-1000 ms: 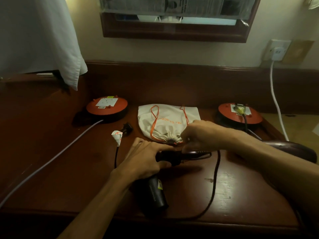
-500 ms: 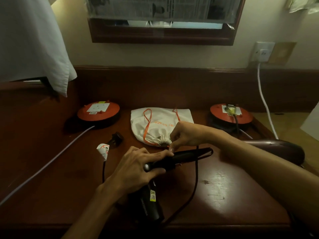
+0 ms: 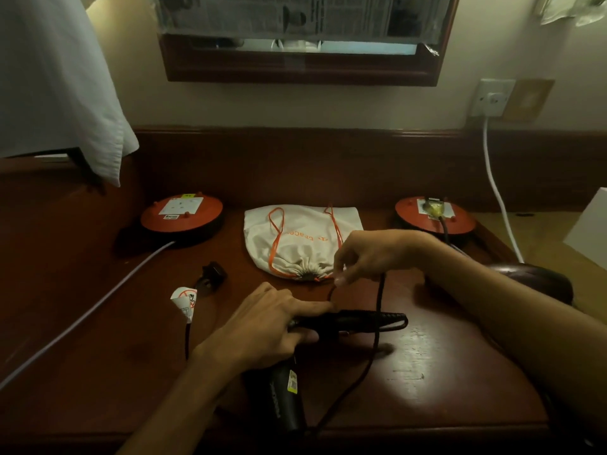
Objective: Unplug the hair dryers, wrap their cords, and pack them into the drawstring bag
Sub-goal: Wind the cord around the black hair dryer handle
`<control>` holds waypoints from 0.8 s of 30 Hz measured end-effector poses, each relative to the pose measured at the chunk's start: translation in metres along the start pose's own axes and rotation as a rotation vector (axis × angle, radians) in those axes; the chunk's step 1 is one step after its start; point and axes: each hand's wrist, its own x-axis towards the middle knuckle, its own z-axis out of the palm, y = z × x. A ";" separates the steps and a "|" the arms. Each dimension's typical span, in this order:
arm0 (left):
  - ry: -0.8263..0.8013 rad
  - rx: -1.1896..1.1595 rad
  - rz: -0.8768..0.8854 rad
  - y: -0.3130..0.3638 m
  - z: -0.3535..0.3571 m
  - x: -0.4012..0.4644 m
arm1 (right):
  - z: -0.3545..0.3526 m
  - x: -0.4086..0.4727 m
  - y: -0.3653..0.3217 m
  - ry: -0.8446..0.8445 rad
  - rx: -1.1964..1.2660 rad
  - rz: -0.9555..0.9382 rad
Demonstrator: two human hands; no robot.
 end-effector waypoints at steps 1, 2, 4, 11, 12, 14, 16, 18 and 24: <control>0.018 -0.007 -0.012 -0.003 -0.002 -0.002 | -0.007 -0.010 0.002 -0.015 0.072 0.040; 0.041 -0.010 -0.023 -0.007 -0.004 -0.003 | -0.012 -0.018 0.005 -0.021 0.160 0.069; 0.071 -0.029 -0.049 -0.013 -0.008 -0.005 | -0.013 -0.028 0.009 -0.002 0.332 0.110; 0.095 -0.163 -0.001 -0.015 -0.008 -0.011 | 0.000 -0.020 0.031 0.107 0.475 0.027; 0.106 -0.198 0.011 -0.015 -0.008 -0.015 | 0.001 -0.018 0.038 0.079 0.436 0.011; 0.121 -0.267 0.015 -0.016 -0.009 -0.022 | 0.009 -0.010 0.048 0.058 0.427 0.019; 0.140 -0.338 -0.015 -0.019 -0.008 -0.025 | 0.029 0.003 0.048 0.088 0.350 -0.059; 0.188 -0.430 -0.056 -0.025 -0.007 -0.026 | 0.056 0.015 0.046 0.151 0.235 -0.188; 0.294 -0.401 -0.196 -0.040 -0.007 -0.027 | 0.108 0.011 0.026 0.359 0.178 -0.293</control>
